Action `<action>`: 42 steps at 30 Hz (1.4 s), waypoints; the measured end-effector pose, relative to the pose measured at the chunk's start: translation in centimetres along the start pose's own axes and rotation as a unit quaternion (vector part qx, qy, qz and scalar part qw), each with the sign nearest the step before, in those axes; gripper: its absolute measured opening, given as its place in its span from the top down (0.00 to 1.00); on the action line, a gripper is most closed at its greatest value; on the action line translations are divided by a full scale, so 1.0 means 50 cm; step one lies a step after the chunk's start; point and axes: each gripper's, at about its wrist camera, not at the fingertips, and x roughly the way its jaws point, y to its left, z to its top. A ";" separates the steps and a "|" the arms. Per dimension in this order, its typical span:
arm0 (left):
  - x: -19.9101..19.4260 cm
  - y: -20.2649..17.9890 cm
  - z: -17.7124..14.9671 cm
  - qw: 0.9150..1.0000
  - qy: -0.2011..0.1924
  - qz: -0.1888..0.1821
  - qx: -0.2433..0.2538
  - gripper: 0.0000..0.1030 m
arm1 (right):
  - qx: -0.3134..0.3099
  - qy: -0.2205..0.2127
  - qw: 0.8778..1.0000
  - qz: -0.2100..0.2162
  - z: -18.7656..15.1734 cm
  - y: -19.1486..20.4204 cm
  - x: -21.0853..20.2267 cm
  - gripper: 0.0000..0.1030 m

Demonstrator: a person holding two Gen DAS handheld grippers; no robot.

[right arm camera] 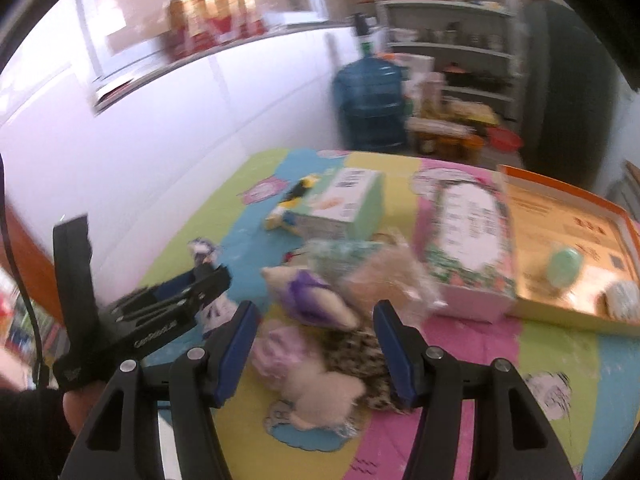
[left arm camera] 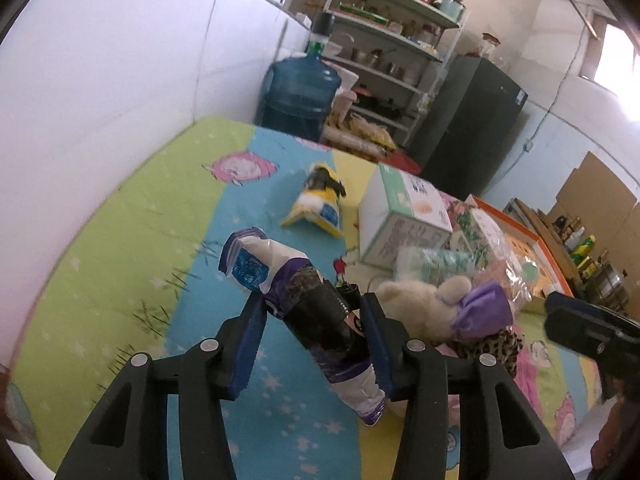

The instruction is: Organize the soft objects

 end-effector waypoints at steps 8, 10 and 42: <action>-0.028 0.055 0.010 1.000 -0.013 0.011 -0.025 0.52 | -0.122 0.069 0.989 0.040 0.060 0.029 0.091 0.42; -0.032 0.063 0.008 0.999 -0.016 0.015 -0.028 0.52 | -0.159 0.097 0.981 0.050 0.066 0.037 0.120 0.43; -0.048 0.002 0.083 0.999 -0.035 -0.030 0.019 0.52 | -0.090 0.002 0.996 0.025 0.104 0.042 0.020 0.79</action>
